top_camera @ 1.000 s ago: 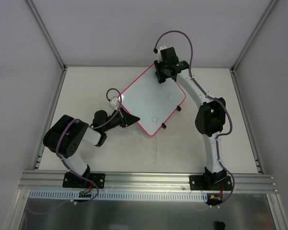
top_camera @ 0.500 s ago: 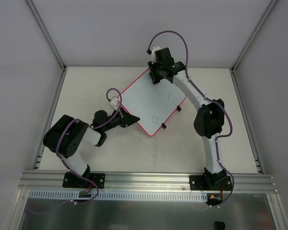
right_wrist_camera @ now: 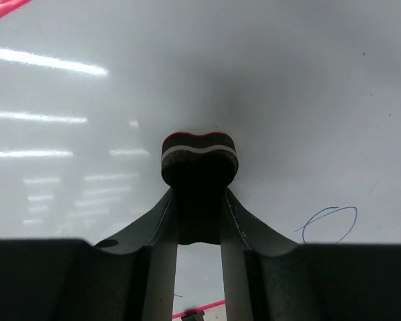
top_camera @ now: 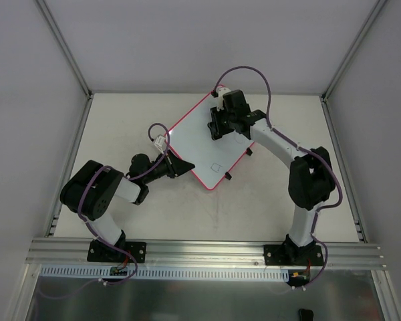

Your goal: Erase the whiteboard

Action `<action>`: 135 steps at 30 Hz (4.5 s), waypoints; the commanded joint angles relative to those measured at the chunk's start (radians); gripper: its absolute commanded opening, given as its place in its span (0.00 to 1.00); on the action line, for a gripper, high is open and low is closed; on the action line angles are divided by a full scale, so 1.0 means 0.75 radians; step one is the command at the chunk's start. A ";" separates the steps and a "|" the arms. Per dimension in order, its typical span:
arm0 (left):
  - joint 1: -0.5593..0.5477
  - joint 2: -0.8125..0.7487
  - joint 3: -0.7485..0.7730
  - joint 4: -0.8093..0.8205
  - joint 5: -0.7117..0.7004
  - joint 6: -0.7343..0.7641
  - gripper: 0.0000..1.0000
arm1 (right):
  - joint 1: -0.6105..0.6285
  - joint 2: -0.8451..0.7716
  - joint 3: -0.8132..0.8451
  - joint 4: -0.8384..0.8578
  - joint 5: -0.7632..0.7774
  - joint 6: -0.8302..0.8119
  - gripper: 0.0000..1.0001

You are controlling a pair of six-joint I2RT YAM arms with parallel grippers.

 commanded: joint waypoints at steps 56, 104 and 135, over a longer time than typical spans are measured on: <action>-0.018 0.020 0.009 0.480 0.052 0.005 0.00 | -0.270 -0.180 -0.456 0.331 0.045 0.693 0.00; -0.016 0.016 0.001 0.480 0.042 0.009 0.00 | -0.413 -0.190 -0.709 0.310 0.063 0.650 0.00; -0.018 0.020 0.005 0.480 0.050 0.009 0.00 | -0.372 -0.010 -0.280 0.257 -0.019 0.603 0.00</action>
